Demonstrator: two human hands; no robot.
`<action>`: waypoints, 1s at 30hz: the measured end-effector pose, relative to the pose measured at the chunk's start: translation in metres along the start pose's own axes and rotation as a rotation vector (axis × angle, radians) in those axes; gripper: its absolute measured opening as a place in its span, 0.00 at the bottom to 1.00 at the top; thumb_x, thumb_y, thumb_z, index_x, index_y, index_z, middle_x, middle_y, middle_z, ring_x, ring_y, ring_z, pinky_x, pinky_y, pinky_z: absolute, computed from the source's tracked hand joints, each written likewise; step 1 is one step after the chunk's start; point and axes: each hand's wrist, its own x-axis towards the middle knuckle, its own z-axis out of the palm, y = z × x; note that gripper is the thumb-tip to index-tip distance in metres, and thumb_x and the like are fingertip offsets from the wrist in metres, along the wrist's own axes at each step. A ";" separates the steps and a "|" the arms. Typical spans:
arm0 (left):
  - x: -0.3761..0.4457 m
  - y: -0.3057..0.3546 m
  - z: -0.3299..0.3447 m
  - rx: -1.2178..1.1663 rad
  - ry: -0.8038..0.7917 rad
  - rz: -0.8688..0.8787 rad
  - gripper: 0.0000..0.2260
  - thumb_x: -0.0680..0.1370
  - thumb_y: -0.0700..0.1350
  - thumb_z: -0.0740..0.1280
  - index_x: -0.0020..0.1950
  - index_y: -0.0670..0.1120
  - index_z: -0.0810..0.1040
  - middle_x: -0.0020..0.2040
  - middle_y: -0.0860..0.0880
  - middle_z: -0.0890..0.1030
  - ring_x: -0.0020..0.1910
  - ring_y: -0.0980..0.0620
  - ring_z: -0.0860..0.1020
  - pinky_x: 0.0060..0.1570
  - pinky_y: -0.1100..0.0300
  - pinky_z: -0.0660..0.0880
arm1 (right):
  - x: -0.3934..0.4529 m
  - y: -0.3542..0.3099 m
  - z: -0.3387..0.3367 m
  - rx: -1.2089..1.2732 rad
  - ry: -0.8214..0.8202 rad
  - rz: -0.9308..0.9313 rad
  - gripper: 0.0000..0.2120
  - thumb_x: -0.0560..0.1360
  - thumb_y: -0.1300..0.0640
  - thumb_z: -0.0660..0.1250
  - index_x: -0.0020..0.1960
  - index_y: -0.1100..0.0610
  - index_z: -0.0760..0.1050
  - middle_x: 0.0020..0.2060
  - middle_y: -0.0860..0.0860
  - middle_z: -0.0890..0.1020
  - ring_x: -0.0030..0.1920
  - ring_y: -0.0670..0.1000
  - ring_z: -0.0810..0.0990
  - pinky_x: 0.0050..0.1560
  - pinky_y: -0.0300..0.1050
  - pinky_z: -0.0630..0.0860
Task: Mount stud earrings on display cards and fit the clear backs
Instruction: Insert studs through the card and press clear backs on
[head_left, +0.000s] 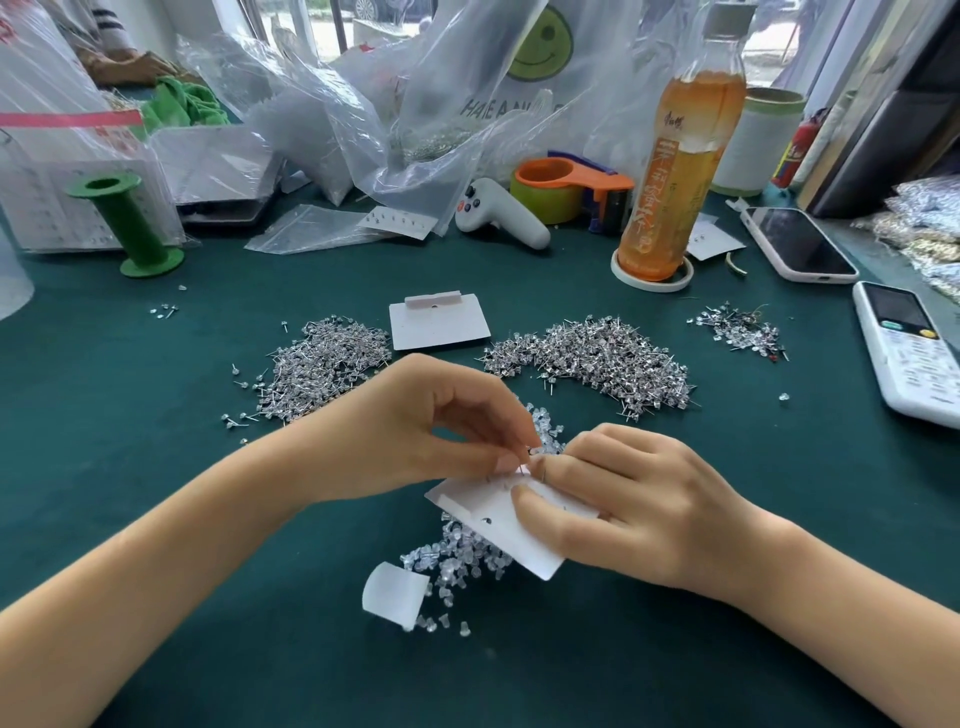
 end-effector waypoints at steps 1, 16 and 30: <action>0.000 0.000 0.000 -0.017 0.015 0.000 0.07 0.72 0.39 0.72 0.48 0.44 0.82 0.45 0.47 0.84 0.45 0.51 0.83 0.50 0.62 0.78 | 0.000 0.000 0.000 0.001 0.001 0.006 0.13 0.72 0.69 0.69 0.52 0.58 0.71 0.33 0.55 0.80 0.30 0.56 0.74 0.32 0.47 0.75; -0.001 -0.003 0.002 0.031 0.060 -0.015 0.07 0.72 0.36 0.73 0.48 0.46 0.83 0.43 0.49 0.85 0.43 0.52 0.83 0.49 0.61 0.78 | 0.002 -0.002 -0.001 -0.012 -0.033 0.009 0.14 0.72 0.69 0.69 0.52 0.58 0.70 0.33 0.54 0.80 0.30 0.55 0.73 0.33 0.46 0.74; 0.002 -0.005 0.003 0.042 0.045 -0.024 0.07 0.72 0.36 0.72 0.48 0.46 0.83 0.43 0.49 0.85 0.43 0.52 0.83 0.49 0.62 0.78 | 0.002 -0.004 -0.001 0.000 -0.028 0.035 0.13 0.73 0.69 0.69 0.52 0.58 0.70 0.32 0.54 0.80 0.30 0.55 0.73 0.32 0.46 0.74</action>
